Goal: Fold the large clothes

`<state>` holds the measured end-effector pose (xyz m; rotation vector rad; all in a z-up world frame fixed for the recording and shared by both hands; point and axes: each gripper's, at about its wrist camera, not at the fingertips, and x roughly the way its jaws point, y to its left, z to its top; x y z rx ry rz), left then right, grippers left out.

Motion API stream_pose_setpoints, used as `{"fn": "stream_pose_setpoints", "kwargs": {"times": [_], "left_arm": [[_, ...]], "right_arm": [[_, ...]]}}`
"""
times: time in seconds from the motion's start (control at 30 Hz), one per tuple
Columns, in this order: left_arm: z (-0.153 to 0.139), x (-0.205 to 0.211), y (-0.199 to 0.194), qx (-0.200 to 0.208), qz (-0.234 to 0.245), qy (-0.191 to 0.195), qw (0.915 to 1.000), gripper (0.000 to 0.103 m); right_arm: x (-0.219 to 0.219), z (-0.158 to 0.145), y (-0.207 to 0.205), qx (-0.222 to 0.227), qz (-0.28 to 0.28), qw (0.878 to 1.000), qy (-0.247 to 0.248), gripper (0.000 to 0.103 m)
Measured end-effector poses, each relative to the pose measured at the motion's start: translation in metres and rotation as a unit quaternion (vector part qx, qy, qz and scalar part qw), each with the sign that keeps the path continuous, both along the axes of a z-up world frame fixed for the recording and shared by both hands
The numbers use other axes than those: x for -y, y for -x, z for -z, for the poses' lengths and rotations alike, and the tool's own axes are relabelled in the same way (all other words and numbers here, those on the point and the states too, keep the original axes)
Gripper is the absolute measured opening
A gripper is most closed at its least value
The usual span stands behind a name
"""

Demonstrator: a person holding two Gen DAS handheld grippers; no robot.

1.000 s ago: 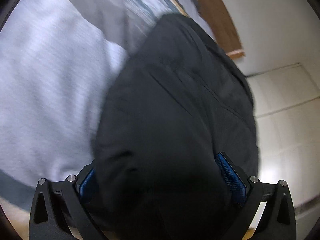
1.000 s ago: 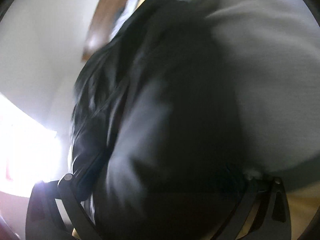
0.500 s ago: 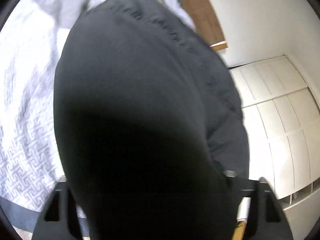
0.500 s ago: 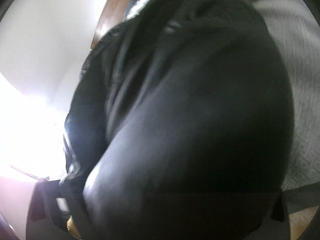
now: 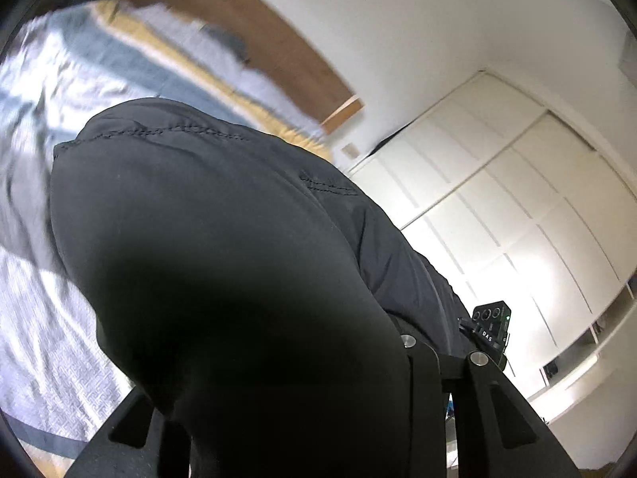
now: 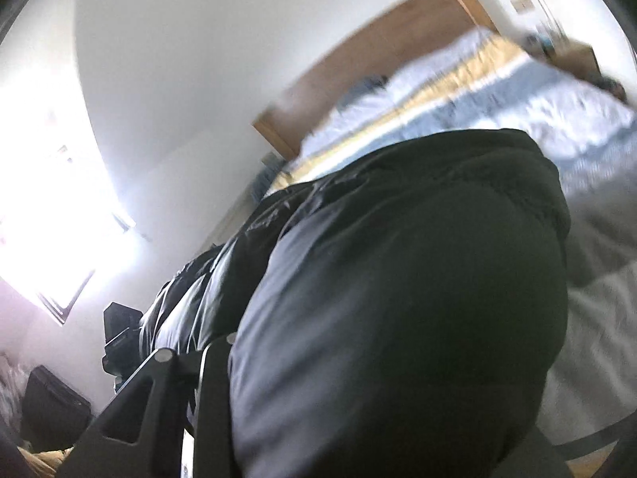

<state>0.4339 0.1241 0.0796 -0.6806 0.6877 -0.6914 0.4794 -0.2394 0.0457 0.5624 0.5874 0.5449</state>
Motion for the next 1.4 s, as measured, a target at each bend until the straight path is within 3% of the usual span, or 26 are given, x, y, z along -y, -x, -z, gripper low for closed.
{"fn": "stream_pose_setpoints", "kwargs": {"times": [0.1,0.2,0.33,0.43,0.53,0.6,0.7,0.8,1.0,1.17,1.33,1.4], "left_arm": [[-0.010,0.001,0.021,0.017,0.002,-0.002,0.9998,0.033],[0.009,-0.002,0.033,0.001,0.004,-0.019,0.9998,0.033],[0.069,-0.011,0.053,-0.064,-0.003,-0.054,0.9965,0.033],[0.124,-0.013,0.058,-0.135,-0.019,-0.096,0.9859,0.033],[0.149,-0.026,0.071,-0.171,-0.033,-0.084,0.9811,0.044],[0.154,-0.036,0.077,-0.189,-0.045,-0.082,0.9775,0.064],[0.143,-0.055,0.083,-0.195,-0.070,-0.083,0.9747,0.074],[0.133,-0.084,0.096,-0.192,-0.104,-0.088,0.9719,0.087],[0.100,-0.105,0.136,-0.177,-0.156,-0.086,0.9678,0.088],[0.099,-0.103,0.138,-0.167,-0.151,-0.090,0.9701,0.088],[0.073,-0.091,0.165,-0.153,-0.152,-0.104,0.9709,0.088],[0.061,-0.081,0.179,-0.138,-0.157,-0.128,0.9695,0.088]], "right_arm": [[0.000,-0.013,0.024,0.018,-0.005,1.000,0.001,0.029],[0.004,0.005,0.049,0.006,-0.006,1.000,0.005,0.029],[0.002,0.063,0.064,-0.049,0.006,0.999,0.016,0.029],[-0.001,0.115,0.068,-0.119,0.026,0.992,0.043,0.029],[0.017,0.150,0.082,-0.153,0.048,0.987,0.032,0.034],[0.029,0.157,0.083,-0.169,0.062,0.983,0.025,0.051],[0.046,0.161,0.096,-0.187,0.080,0.979,0.019,0.069],[0.069,0.152,0.106,-0.187,0.106,0.976,0.021,0.078],[0.093,0.120,0.146,-0.169,0.141,0.974,0.056,0.080],[0.088,0.096,0.164,-0.148,0.143,0.977,0.056,0.080],[0.071,0.077,0.180,-0.126,0.132,0.981,0.070,0.080],[0.056,0.065,0.192,-0.111,0.121,0.982,0.090,0.080]]}}
